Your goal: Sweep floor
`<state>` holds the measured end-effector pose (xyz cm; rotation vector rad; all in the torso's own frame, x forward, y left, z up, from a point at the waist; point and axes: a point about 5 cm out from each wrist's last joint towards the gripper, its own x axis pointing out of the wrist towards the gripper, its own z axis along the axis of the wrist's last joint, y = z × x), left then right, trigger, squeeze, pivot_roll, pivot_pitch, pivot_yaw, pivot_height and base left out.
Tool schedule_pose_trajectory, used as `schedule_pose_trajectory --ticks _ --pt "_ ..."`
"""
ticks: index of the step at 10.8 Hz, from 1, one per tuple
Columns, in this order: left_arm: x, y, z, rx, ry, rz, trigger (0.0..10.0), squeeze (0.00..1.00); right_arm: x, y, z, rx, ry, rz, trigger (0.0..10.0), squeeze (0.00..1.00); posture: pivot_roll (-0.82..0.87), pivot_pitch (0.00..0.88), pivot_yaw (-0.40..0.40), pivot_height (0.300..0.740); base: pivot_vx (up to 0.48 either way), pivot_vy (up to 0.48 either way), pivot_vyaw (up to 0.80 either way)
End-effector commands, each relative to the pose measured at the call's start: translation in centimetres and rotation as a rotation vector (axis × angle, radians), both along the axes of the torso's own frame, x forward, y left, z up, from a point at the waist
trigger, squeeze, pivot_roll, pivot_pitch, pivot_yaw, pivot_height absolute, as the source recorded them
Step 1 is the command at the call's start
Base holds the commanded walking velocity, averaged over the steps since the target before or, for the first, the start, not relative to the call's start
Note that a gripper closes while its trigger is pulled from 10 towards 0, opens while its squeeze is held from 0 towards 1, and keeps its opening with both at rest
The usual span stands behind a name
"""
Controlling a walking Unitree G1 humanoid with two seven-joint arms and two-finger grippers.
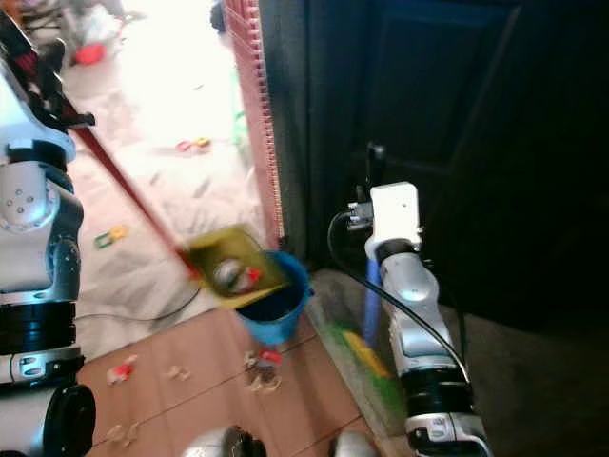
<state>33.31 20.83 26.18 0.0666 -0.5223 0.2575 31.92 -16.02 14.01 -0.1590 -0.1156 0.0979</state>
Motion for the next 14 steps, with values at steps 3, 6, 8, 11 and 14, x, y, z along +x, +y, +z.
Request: schedule_pose_trajectory --ticks 3,6,8,11,14 --pt "-0.4 -0.6 1.2 0.068 -0.082 0.002 10.0 0.00 0.2 -0.1 1.0 -0.022 -0.042 0.005 10.0 0.00 -0.11 0.000 0.094 0.740 0.000 0.000 0.00" --pt "-0.4 -2.4 0.1 0.100 -0.084 -0.025 10.0 0.00 0.1 -0.1 1.0 -0.023 -0.040 0.006 10.0 0.00 -0.11 0.000 0.093 0.740 0.000 0.000 0.00" --pt "-0.2 -3.5 0.2 0.098 -0.098 -0.055 10.0 0.00 0.1 -0.1 0.9 -0.024 -0.037 0.004 10.0 0.00 -0.11 0.000 0.093 0.740 0.000 0.000 0.00" --pt "-0.1 -7.2 0.2 0.205 -0.172 -0.108 10.0 0.00 -0.3 0.2 0.6 -0.019 -0.030 0.008 10.0 0.00 -0.13 0.000 0.097 0.740 0.000 0.000 0.00" --pt "0.8 -9.9 0.1 0.177 -0.195 -0.167 10.0 0.00 -1.1 -0.1 0.6 -0.024 -0.027 0.000 10.0 0.00 -0.16 0.000 0.107 0.740 0.000 0.000 0.00"
